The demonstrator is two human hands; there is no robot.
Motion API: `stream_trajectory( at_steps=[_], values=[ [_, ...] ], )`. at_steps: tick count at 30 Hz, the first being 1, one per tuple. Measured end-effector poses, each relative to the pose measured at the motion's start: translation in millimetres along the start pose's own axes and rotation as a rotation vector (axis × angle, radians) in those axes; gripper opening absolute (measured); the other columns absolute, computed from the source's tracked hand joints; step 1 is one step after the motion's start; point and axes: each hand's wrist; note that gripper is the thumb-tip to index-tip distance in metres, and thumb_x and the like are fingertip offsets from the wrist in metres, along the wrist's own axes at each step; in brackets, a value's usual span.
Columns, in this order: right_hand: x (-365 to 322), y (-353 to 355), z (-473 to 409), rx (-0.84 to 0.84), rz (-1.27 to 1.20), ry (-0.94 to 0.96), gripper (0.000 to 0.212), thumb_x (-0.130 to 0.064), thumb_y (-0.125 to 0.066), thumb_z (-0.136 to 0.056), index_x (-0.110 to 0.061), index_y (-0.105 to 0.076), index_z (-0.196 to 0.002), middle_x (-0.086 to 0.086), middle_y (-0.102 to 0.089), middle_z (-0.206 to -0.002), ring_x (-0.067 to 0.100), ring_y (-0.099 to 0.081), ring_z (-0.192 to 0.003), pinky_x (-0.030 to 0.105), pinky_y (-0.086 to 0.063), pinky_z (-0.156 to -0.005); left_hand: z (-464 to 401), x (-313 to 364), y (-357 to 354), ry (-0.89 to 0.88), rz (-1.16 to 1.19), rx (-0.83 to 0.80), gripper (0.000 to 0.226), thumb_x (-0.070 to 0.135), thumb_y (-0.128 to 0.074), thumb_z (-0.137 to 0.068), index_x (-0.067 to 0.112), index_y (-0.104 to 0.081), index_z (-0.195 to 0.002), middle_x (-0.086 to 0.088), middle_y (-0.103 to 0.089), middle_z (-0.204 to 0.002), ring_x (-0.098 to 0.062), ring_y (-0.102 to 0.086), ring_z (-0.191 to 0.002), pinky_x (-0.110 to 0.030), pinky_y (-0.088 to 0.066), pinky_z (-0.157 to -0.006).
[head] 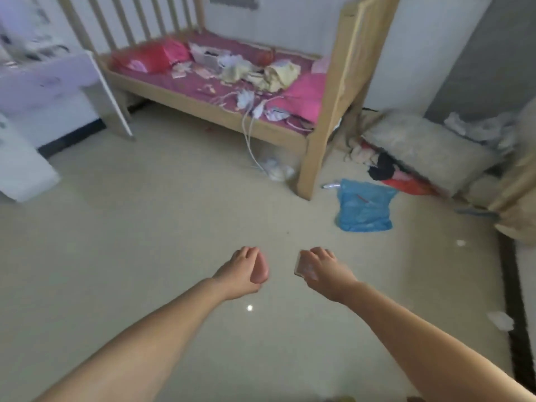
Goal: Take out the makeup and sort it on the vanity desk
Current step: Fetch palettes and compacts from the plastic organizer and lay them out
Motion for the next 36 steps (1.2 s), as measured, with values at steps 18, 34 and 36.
stream_trajectory(
  at_steps=[18, 34, 36],
  values=[
    [-474.0, -64.1, -290.4, -0.194, 0.156, 0.796, 0.054, -0.029, -0.053, -0.089, -0.024, -0.034, -0.139, 0.001, -0.038, -0.139, 0.023, -0.033, -0.130, 0.035, -0.045, -0.094, 170.3, -407.7, 139.1, 0.643, 0.114, 0.341, 0.075, 0.032, -0.062, -0.081, 0.011, -0.025, -0.142, -0.009, -0.034, -0.139, -0.026, -0.037, -0.126, -0.039, -0.040, -0.099],
    [-743.4, -63.2, -629.7, -0.252, 0.189, 1.062, 0.054, -0.030, -0.053, -0.087, -0.024, -0.036, -0.138, 0.000, -0.042, -0.134, 0.023, -0.038, -0.125, 0.034, -0.049, -0.089, 81.7, -724.9, 321.6, 0.881, 0.259, 0.415, 0.080, 0.036, -0.061, -0.082, 0.011, -0.019, -0.145, -0.007, -0.028, -0.143, -0.023, -0.032, -0.130, -0.032, -0.035, -0.104],
    [-779.1, -67.6, -675.3, -0.230, 0.181, 1.068, 0.054, -0.030, -0.054, -0.087, -0.024, -0.036, -0.138, 0.000, -0.042, -0.134, 0.023, -0.038, -0.125, 0.035, -0.049, -0.089, 65.6, -774.9, 347.1, 0.871, 0.247, 0.418, 0.081, 0.036, -0.062, -0.082, 0.011, -0.018, -0.145, -0.007, -0.028, -0.143, -0.023, -0.032, -0.129, -0.031, -0.035, -0.103]
  ],
)
Point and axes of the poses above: each hand's wrist, its own z-axis away from the middle knuckle, its own y-axis out of the back of the hand, x = y × z
